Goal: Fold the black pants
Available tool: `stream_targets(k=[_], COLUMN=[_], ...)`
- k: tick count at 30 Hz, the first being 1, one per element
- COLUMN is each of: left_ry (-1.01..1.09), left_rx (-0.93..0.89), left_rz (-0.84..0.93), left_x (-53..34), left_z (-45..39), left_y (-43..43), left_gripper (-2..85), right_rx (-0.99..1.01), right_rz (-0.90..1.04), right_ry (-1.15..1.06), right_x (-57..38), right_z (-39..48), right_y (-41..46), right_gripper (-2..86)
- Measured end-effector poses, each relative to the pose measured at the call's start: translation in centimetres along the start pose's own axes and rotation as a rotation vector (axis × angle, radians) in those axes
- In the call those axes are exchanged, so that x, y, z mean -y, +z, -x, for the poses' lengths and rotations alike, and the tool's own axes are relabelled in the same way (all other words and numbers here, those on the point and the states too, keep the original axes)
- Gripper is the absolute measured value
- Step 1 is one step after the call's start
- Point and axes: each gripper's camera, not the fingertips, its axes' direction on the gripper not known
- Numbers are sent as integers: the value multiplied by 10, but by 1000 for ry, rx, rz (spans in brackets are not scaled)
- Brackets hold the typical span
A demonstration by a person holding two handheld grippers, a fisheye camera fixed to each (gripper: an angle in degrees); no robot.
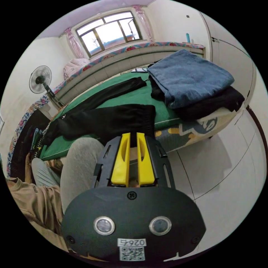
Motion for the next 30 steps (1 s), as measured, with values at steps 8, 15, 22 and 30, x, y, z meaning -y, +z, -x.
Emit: stream_targets(k=[8,15,22,30], left_ry=[49,10,19,-68], left_rx=[-210,-181,-129,-91], left_rz=[51,-28,13,129], left_x=[13,-5,19,52], left_z=[21,29,39,70], left_y=[22,-3,7,34], left_gripper=[187,185,284,74], right_rx=[91,268,462,384], right_rz=[-26,-143,-133,-49], right_ry=[105,433,536,498], right_x=[-16,-50,-52,-16], right_z=[-52,-129,-170,-176], right_y=[-20,-37,-25,-12], right_gripper=[78,101,119,85])
